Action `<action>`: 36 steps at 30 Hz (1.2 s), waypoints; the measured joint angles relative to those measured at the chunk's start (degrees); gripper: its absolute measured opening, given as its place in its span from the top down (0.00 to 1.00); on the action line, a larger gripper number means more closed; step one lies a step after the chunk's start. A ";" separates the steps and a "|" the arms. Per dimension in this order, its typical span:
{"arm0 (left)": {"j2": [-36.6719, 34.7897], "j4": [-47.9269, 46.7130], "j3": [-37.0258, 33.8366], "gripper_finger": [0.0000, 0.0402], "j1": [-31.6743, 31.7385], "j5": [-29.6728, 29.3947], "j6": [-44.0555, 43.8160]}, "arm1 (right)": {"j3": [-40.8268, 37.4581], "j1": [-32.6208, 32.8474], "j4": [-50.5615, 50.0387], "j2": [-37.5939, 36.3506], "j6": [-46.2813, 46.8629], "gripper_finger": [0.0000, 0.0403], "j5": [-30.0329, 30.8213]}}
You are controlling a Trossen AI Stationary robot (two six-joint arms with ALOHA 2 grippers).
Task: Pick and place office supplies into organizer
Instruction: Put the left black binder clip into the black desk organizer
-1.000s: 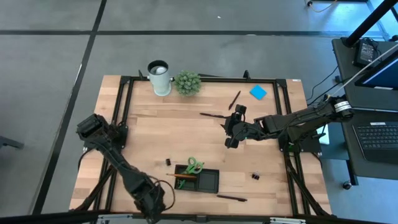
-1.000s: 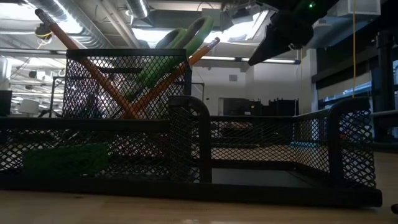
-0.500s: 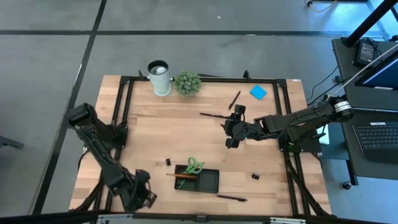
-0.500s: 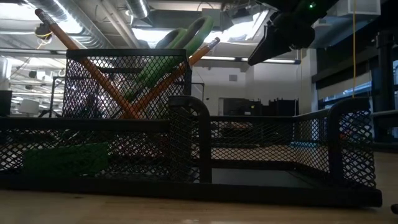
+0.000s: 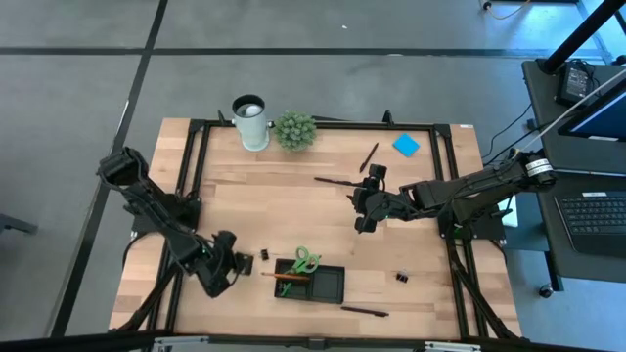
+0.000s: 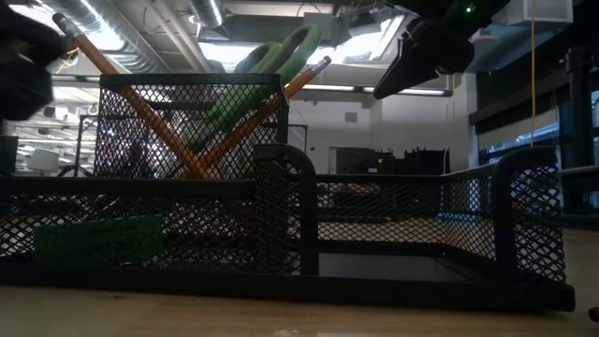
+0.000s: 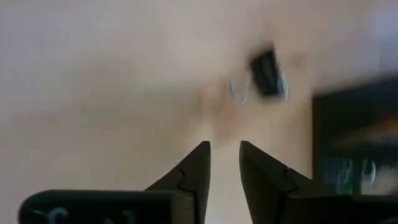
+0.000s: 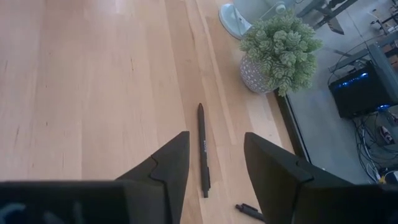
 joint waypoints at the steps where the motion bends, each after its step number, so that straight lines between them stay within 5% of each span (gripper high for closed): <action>1: 0.00 0.28 -0.26 0.78 0.66 -1.42 -0.32 | 0.00 -0.01 0.00 -0.01 0.02 0.61 0.00; 16: 0.00 4.11 -0.41 0.57 6.49 -4.84 -1.10 | 0.00 -0.02 0.02 -0.01 0.04 0.61 0.00; 25: 0.00 5.04 -0.41 0.60 9.97 2.00 2.64 | 0.00 -0.01 0.02 -0.01 0.07 0.61 0.00; 36: 0.04 8.14 -0.37 0.67 12.18 2.02 4.96 | 0.00 0.00 0.02 -0.01 0.07 0.61 0.00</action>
